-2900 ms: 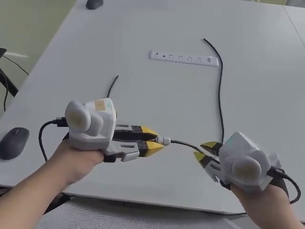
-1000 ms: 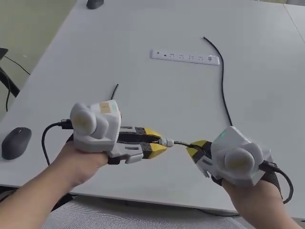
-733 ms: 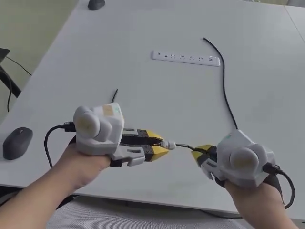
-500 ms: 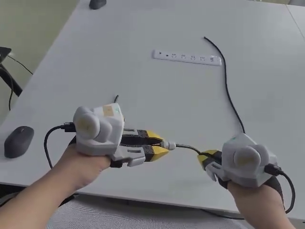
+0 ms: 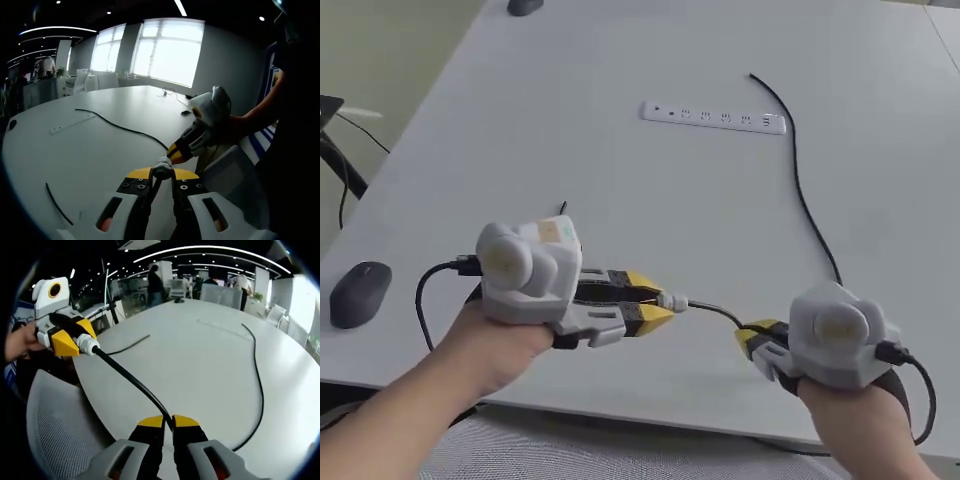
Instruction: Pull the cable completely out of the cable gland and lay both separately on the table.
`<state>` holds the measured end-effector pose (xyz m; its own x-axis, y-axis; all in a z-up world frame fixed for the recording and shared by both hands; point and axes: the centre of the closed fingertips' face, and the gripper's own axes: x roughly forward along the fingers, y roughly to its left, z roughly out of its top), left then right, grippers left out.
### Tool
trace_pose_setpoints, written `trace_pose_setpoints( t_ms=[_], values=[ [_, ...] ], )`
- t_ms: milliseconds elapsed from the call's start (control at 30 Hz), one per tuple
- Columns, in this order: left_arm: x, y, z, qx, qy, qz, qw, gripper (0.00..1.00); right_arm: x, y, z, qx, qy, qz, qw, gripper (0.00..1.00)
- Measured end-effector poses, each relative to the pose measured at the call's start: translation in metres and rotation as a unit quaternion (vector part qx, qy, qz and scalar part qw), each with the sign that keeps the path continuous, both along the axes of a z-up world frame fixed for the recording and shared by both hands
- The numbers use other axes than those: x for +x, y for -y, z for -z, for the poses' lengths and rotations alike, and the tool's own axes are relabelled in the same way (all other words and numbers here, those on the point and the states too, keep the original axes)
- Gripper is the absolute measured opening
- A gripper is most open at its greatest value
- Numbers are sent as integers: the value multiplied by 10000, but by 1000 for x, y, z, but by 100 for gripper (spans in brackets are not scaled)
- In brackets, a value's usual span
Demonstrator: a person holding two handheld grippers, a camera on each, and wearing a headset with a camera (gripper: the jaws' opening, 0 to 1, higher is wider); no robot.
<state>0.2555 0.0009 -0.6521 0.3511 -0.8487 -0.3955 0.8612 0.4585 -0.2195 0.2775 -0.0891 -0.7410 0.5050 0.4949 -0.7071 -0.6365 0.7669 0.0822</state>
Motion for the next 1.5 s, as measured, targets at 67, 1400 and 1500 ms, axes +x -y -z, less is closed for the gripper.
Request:
trace_pose_setpoints(
  t_ms=[67, 1400, 1500],
  values=[
    [1, 0, 0, -2, -5, -15, 10000, 15, -1, -1, -1, -18, 46, -78, 10000, 1],
    [2, -6, -1, 23, -88, -50, 9999, 15, -8, -41, -53, -578, 1177, -1562, 9790, 17],
    [2, -7, -1, 22, -93, -65, 9999, 15, -11, -54, -59, -670, 1365, -1849, 9709, 16]
  ],
)
